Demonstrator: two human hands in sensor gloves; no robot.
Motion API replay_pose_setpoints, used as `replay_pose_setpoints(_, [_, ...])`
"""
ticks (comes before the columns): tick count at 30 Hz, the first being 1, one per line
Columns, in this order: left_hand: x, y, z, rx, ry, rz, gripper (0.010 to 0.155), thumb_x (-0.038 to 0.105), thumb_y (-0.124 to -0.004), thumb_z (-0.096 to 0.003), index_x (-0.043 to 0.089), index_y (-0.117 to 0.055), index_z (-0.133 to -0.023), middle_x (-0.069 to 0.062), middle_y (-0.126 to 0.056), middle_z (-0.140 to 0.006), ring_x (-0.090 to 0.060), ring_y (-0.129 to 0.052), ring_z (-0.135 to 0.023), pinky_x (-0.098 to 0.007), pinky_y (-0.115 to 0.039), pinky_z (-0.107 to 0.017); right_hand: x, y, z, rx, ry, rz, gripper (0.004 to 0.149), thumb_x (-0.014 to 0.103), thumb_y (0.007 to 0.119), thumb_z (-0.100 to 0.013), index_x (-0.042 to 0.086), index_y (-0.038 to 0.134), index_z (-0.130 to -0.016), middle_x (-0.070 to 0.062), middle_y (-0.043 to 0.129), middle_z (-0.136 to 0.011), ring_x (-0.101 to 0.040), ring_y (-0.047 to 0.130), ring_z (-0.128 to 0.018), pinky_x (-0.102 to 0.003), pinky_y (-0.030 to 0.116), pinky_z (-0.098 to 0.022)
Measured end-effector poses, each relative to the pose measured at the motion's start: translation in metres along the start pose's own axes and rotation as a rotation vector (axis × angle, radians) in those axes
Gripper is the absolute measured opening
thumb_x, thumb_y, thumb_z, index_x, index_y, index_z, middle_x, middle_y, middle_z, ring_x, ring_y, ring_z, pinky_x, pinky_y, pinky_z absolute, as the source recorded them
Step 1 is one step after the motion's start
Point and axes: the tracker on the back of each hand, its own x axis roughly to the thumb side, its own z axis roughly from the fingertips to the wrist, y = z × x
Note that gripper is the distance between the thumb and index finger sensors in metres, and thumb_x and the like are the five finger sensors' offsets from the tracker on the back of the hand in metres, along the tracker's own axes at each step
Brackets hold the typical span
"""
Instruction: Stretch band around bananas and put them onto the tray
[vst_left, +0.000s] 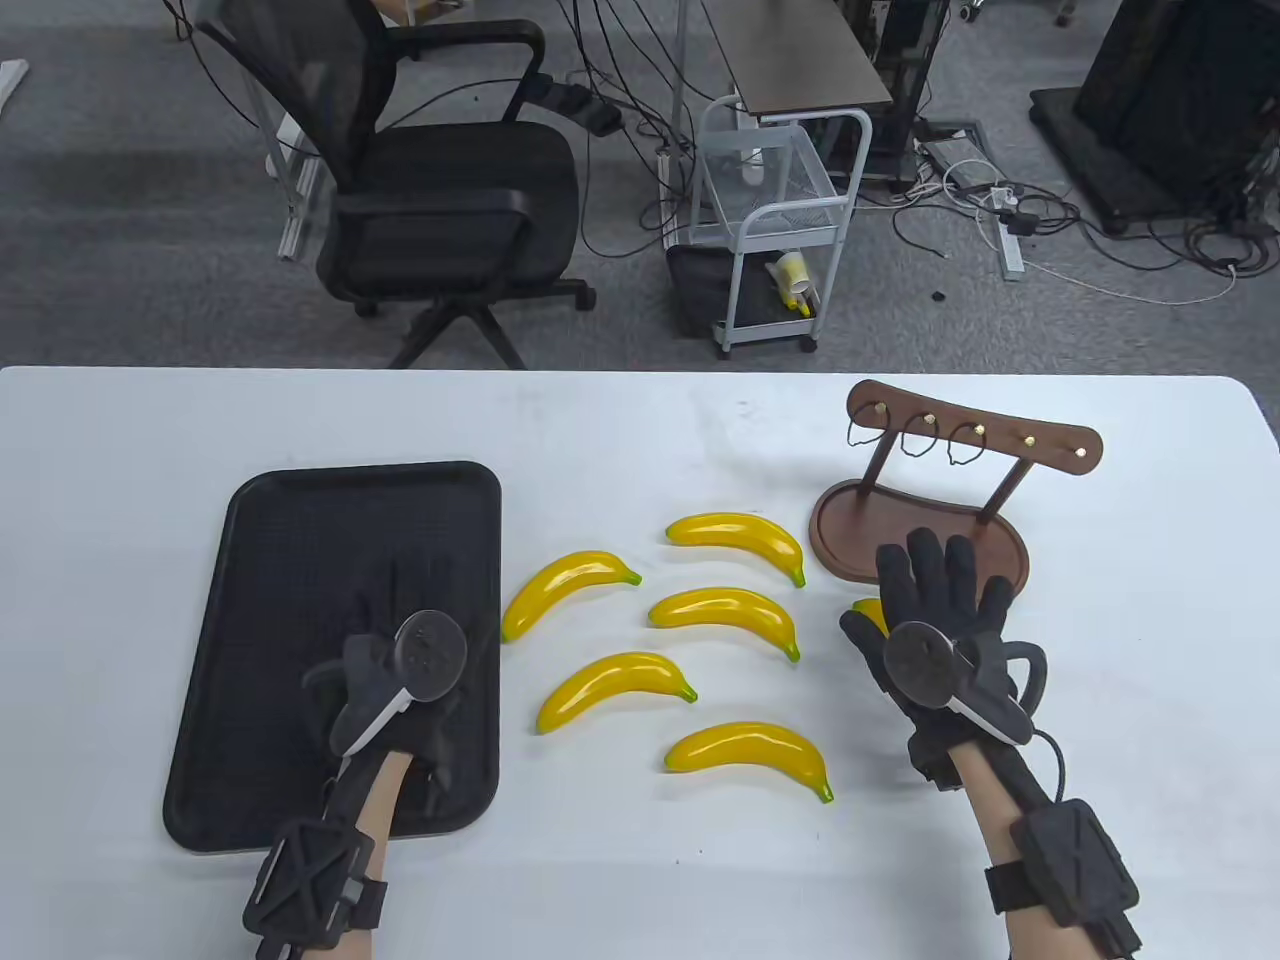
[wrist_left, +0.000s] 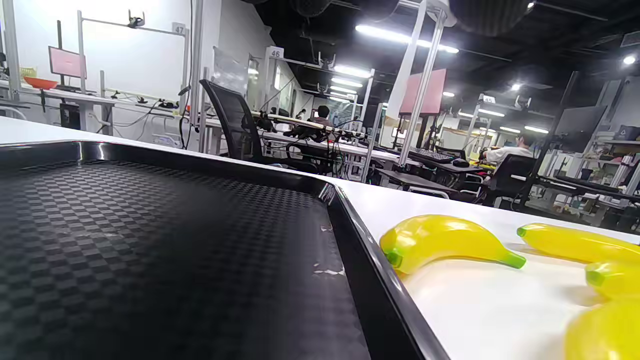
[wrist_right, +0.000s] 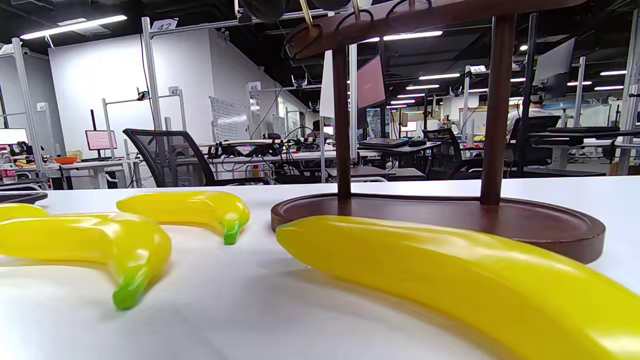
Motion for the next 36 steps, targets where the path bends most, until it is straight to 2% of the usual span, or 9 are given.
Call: replay_pose_setpoints(36, [-0.0007, -0.0011, -0.0005, -0.009, -0.008, 0.025, 0.069, 0.057, -0.052, -0.0607, 0.031, -0.026, -0.119, -0.01, -0.018, -0.13, -0.047, -0.02, -0.119, -0.071, -0.027, -0.078, -0.0057, -0.0017, -0.0002, 0.012, 0.029, -0.01, 0.079, 0.061, 0.041, -0.058, 0.014, 0.026, -0.119, -0.025, 0.021, -0.123, -0.055, 0.015, -0.108, -0.081, 0.031, -0.063])
